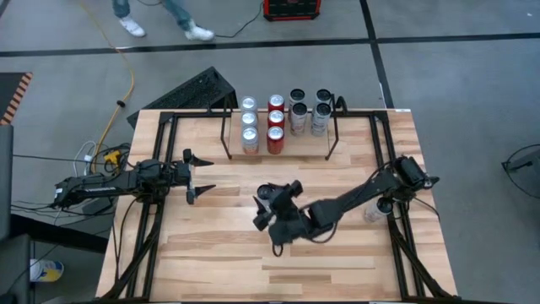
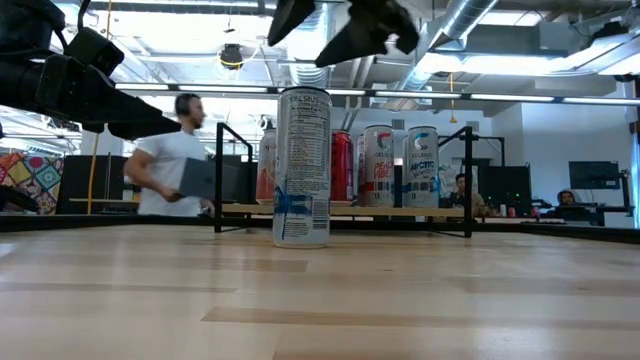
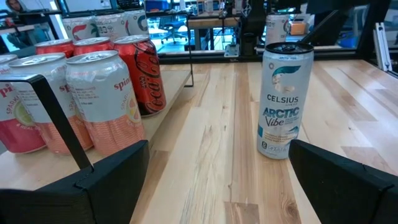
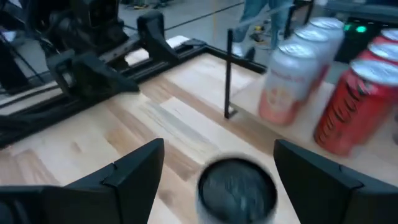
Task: Place canned beverage on shelf
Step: Adjust the white blue soda can
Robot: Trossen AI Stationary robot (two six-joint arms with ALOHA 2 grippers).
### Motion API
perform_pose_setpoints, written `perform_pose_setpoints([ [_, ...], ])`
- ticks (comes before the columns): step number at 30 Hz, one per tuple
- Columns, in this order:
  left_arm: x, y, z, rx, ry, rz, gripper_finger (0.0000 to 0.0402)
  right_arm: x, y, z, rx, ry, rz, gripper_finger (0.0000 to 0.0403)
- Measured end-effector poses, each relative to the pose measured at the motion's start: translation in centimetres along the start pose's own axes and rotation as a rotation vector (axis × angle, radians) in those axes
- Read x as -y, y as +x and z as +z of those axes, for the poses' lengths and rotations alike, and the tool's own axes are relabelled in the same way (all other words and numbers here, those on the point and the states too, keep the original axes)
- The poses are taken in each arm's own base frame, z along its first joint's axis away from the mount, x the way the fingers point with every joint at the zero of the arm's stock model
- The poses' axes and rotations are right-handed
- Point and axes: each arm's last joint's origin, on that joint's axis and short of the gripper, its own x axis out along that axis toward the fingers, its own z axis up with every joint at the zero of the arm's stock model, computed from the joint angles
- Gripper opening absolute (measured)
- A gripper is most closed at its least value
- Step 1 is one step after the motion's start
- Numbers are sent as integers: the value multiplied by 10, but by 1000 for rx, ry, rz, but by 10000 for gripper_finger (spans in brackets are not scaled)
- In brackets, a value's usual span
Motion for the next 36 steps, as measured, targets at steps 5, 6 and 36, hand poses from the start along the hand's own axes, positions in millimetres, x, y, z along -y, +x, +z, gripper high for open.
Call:
perform_pose_setpoints([
  [5,0,0,0,0,0,0,373,-1,-20,-15,54,37,-77,326],
  [6,0,0,0,-1,0,0,373,-1,-21,-15,68,52,-88,326],
  [36,0,0,0,0,0,0,373,-1,12,-45,-25,43,-82,329],
])
